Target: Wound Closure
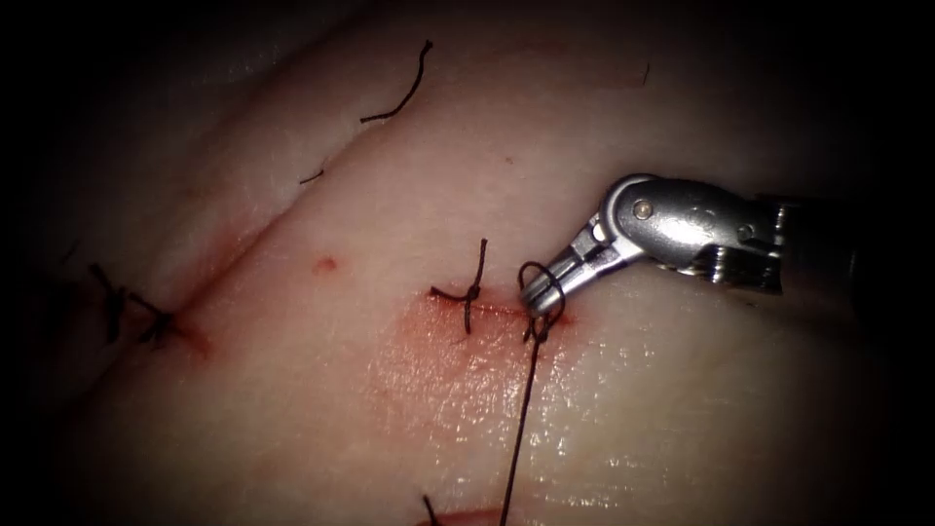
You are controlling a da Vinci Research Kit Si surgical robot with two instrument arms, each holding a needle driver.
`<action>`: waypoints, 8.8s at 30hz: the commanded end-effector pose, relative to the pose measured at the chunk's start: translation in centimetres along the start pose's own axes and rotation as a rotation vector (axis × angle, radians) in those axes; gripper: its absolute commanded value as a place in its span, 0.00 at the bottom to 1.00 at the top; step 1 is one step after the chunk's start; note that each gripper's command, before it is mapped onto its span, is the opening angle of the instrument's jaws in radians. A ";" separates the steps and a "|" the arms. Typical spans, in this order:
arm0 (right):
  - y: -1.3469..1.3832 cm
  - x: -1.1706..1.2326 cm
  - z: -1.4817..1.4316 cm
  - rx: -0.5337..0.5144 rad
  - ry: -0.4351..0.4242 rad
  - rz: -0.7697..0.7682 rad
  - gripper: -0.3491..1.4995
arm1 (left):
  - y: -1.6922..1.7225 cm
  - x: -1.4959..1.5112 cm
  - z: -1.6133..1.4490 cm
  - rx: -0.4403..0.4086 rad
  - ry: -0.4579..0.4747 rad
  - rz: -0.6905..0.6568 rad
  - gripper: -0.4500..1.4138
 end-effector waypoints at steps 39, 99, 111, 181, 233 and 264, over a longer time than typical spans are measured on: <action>0.43 -0.18 -0.32 -0.229 -0.048 0.039 0.00 | 1.32 0.26 0.39 -0.512 0.277 0.100 0.00; -0.47 0.54 0.19 -0.728 0.305 -0.097 0.00 | -2.04 -1.47 0.55 0.121 0.009 -0.130 0.00; -0.58 0.92 0.36 -0.757 0.395 -0.114 0.00 | -1.84 -1.57 1.05 0.179 -0.056 -0.137 0.00; -0.08 -0.24 0.41 -1.430 0.142 1.038 0.40 | -1.45 -1.16 1.81 0.168 -0.054 -0.172 0.00; -0.79 0.30 0.83 -1.370 0.313 0.316 0.00 | -2.82 -2.33 0.35 0.199 -0.078 -0.321 0.00; -1.18 0.28 1.12 -1.355 0.235 0.158 0.00 | -3.82 -3.01 1.36 0.313 -0.116 -0.355 0.00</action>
